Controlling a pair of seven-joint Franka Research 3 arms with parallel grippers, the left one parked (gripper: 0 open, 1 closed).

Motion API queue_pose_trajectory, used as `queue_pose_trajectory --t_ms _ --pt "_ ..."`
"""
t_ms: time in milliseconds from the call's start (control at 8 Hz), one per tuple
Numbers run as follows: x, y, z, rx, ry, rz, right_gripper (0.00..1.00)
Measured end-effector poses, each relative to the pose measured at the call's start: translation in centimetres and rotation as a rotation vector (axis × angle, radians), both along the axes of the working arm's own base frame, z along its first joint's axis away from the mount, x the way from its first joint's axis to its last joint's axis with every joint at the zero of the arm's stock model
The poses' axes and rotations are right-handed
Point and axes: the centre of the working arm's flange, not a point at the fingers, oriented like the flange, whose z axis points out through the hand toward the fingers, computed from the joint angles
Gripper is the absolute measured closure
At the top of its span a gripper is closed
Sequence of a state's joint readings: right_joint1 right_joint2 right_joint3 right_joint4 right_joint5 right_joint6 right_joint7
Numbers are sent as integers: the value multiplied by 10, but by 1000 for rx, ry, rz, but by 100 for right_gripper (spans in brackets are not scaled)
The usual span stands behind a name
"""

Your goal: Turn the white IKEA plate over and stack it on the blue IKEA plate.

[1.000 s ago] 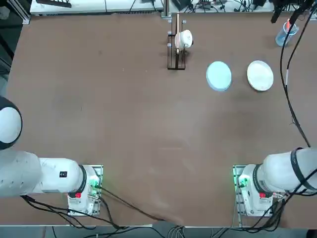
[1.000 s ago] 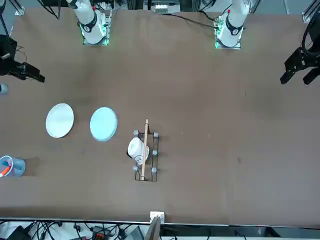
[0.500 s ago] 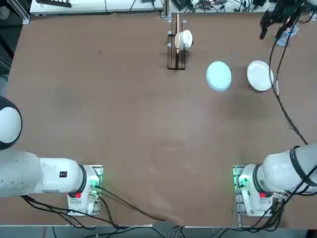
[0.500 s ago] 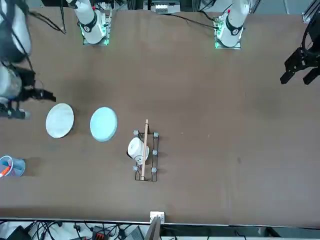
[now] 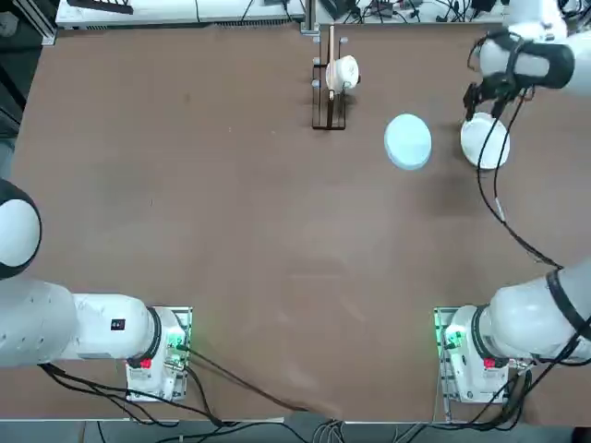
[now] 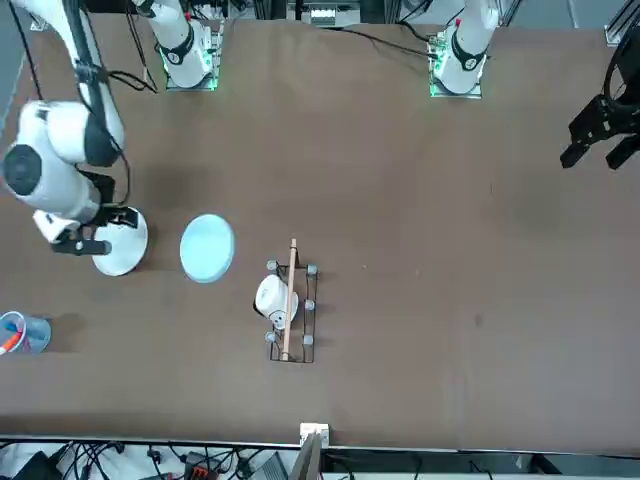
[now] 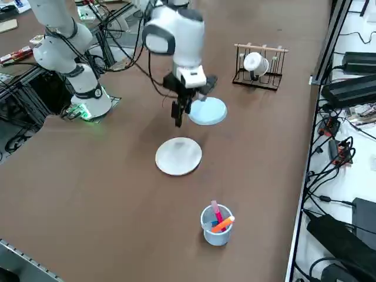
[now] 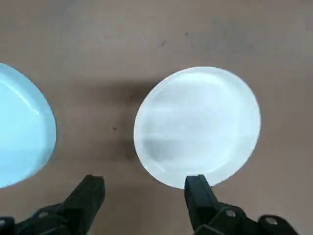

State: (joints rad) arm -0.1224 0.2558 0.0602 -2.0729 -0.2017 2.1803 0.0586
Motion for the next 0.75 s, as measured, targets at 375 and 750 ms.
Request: queue_pose_trajectory --t_ms 375,750 --pt "0 1 -57 -18 47 46 0" --pt "-1 0 -93 -12 69 48 9"
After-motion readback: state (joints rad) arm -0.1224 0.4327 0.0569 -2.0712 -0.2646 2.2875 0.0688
